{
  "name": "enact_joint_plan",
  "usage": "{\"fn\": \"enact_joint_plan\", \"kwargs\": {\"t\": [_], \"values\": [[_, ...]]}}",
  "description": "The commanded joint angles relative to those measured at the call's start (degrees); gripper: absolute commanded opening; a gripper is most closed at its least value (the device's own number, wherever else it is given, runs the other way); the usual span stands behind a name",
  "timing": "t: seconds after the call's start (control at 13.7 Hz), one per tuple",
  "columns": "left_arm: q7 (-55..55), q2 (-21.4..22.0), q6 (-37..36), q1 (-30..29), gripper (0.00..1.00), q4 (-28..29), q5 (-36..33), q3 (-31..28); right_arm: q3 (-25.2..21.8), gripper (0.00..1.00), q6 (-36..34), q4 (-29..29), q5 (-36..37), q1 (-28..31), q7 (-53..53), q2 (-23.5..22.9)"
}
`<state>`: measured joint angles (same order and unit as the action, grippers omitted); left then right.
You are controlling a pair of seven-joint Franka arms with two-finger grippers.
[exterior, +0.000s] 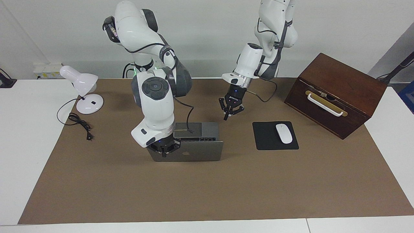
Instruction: Close laptop with both arms
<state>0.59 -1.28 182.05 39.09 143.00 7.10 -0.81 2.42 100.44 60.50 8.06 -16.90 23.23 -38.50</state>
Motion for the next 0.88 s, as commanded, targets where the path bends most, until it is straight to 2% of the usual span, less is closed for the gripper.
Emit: {"fn": "enact_joint_plan", "kwargs": {"t": [0.0, 0.37, 0.66, 0.8], "values": [[-0.6, -4.9, 6.5, 2.7, 0.0, -0.4, 0.8, -0.9, 0.4, 0.0, -3.2, 2.7, -1.0, -0.1, 0.8, 2.5], [-1.0, -9.5, 10.3, 4.4, 0.0, -1.1, 0.8, -1.1, 1.7, 0.0, -8.9, 2.8, -1.1, -0.2, 0.5, 4.7], [-1.6, -11.4, 10.6, 5.6, 0.0, -1.6, 0.6, -1.2, 1.8, 0.0, -9.5, 2.8, -3.2, 0.4, 0.3, 5.5], [-1.7, -13.4, 13.2, 5.6, 0.0, -1.8, 0.6, -1.2, 1.8, 0.0, -9.6, 2.9, -4.4, 0.6, 0.2, 5.5]]}}
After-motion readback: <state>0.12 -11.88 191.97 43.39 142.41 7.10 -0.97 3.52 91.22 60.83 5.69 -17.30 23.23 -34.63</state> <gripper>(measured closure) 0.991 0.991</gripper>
